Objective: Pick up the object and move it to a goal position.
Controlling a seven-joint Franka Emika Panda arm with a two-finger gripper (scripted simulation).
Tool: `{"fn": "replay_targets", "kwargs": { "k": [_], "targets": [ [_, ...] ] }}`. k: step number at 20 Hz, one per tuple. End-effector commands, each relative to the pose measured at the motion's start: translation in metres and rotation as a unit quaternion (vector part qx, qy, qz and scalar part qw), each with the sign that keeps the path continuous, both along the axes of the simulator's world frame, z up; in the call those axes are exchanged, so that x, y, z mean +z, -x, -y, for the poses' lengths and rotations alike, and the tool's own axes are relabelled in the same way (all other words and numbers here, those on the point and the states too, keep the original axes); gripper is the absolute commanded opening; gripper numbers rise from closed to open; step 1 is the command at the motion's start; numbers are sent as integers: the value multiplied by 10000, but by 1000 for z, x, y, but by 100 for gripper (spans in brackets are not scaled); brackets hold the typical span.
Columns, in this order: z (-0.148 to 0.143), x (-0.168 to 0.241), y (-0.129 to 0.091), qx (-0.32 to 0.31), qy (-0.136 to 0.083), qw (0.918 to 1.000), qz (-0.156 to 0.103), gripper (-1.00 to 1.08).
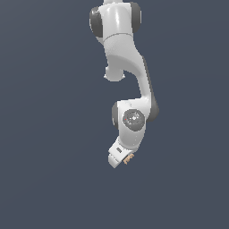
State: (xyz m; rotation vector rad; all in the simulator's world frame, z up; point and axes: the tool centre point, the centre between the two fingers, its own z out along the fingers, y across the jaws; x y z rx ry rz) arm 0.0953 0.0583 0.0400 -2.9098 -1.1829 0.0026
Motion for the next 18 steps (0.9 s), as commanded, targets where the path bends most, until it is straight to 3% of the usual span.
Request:
{"fn": "replay_targets", "kwargs": {
  "k": [1, 18],
  "targets": [
    [0, 1, -1, -2, -1, 10000, 9, -100],
    [1, 8, 4, -2, -1, 10000, 9, -100]
  ]
}}
